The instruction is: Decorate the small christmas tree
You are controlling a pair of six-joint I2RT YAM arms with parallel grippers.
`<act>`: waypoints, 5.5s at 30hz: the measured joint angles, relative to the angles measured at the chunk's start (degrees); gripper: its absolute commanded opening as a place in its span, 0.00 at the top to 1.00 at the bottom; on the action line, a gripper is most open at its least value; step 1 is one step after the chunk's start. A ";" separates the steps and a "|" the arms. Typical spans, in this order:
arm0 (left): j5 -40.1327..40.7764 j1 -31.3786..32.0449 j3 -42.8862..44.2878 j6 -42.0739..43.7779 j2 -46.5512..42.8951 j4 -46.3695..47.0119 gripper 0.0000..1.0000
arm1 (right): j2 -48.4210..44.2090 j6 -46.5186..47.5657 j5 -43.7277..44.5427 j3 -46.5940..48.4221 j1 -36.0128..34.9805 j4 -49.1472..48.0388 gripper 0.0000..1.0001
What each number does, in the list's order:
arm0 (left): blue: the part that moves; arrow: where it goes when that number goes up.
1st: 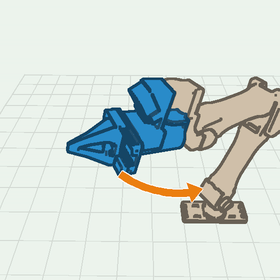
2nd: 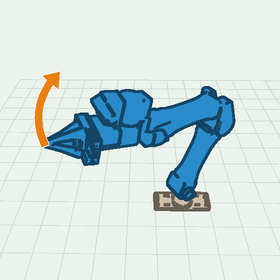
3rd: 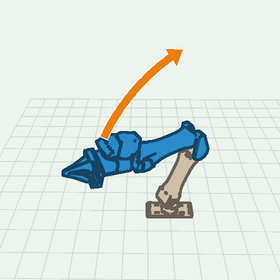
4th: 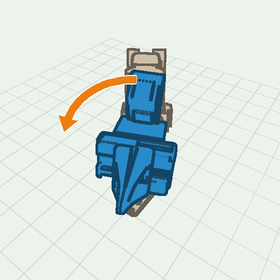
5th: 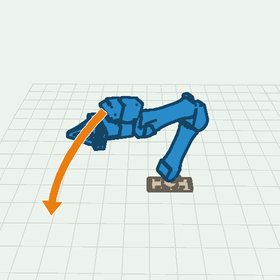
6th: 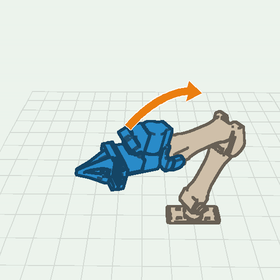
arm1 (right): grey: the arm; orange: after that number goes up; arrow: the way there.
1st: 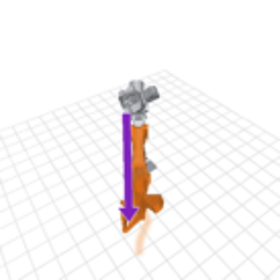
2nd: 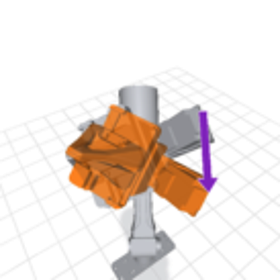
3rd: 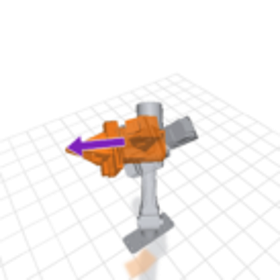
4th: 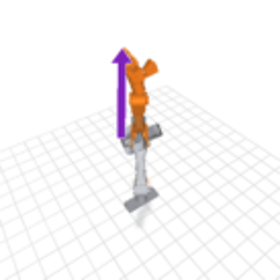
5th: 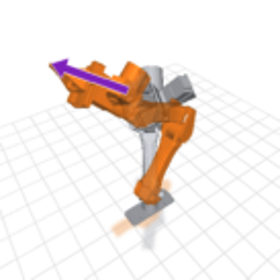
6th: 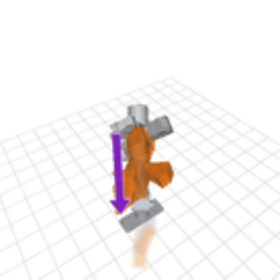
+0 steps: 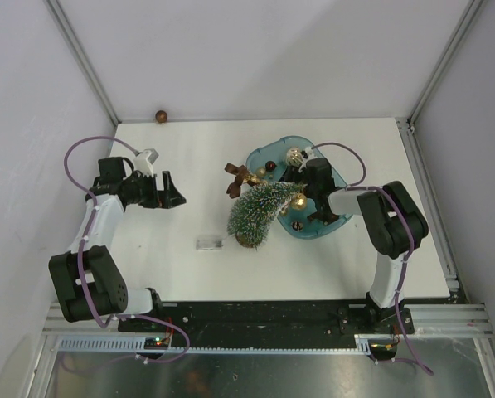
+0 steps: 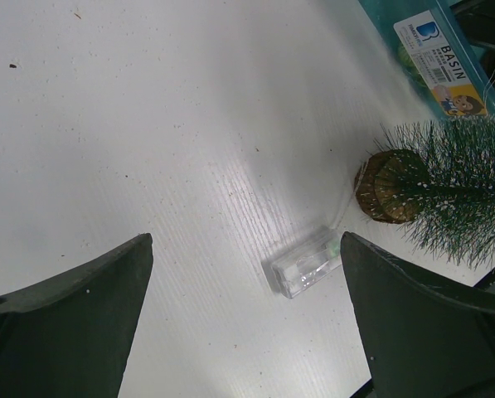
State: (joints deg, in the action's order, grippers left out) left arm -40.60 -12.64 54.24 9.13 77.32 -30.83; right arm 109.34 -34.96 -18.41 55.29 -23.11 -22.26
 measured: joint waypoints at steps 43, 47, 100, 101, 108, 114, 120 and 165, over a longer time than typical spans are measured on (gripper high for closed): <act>-1.53 0.00 1.66 -0.04 0.00 -0.44 0.00 | -21.29 1.73 1.79 -1.77 10.12 7.69 0.73; -2.25 0.00 1.66 -0.02 -0.11 -0.46 0.00 | -24.24 -1.05 -3.15 -5.68 10.54 7.10 0.72; -8.72 2.03 0.83 1.68 -4.81 -0.63 0.00 | -67.93 -18.43 -23.02 -4.74 12.46 9.27 0.62; -8.72 2.03 0.83 1.75 -4.94 -0.63 0.00 | -68.37 -16.46 -21.68 -4.42 12.85 12.72 0.62; -8.90 2.03 0.83 1.95 -6.40 -0.63 0.00 | -68.52 -6.88 -11.78 -3.67 13.44 32.00 0.62; -9.38 2.03 0.83 1.92 -7.87 -0.63 0.00 | -67.01 -2.67 -4.57 -3.65 11.21 41.09 0.63; -11.28 2.10 0.83 1.86 -9.57 -0.63 0.00 | -65.94 0.13 2.60 -3.65 8.15 46.34 0.53; -12.20 13.64 0.94 7.96 5.77 1.16 0.00 | -6.03 12.92 38.16 12.83 2.62 34.58 0.53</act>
State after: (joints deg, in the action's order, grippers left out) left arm -52.80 0.99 55.18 17.08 83.09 -29.67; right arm 103.31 -22.04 19.75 68.12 -20.49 12.32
